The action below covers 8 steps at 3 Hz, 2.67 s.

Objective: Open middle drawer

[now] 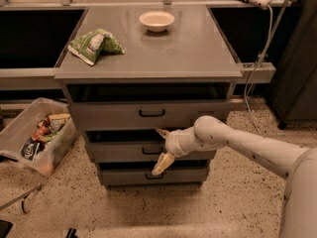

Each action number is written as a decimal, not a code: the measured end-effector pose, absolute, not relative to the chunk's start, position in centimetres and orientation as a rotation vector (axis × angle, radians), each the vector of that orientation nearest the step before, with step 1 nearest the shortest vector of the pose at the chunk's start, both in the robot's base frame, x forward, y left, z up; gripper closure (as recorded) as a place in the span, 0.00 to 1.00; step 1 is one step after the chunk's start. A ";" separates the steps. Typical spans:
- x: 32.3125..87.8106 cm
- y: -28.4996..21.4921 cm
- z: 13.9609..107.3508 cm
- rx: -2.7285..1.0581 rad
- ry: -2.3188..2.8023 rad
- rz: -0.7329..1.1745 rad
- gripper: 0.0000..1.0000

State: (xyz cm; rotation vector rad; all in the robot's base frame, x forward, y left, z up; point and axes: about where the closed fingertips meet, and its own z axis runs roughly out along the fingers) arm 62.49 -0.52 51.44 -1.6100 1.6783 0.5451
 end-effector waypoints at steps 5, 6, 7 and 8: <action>67.5 -0.9 42.8 -1.562 1.759 0.490 0.00; 68.0 -0.8 42.1 -1.563 1.776 0.497 0.00; 67.6 -0.6 41.9 -1.629 1.814 0.543 0.00; 67.6 -0.6 42.1 -1.633 1.816 0.546 0.00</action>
Offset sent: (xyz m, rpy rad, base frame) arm 0.0137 0.0020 -0.0608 0.0047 0.0291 -0.0309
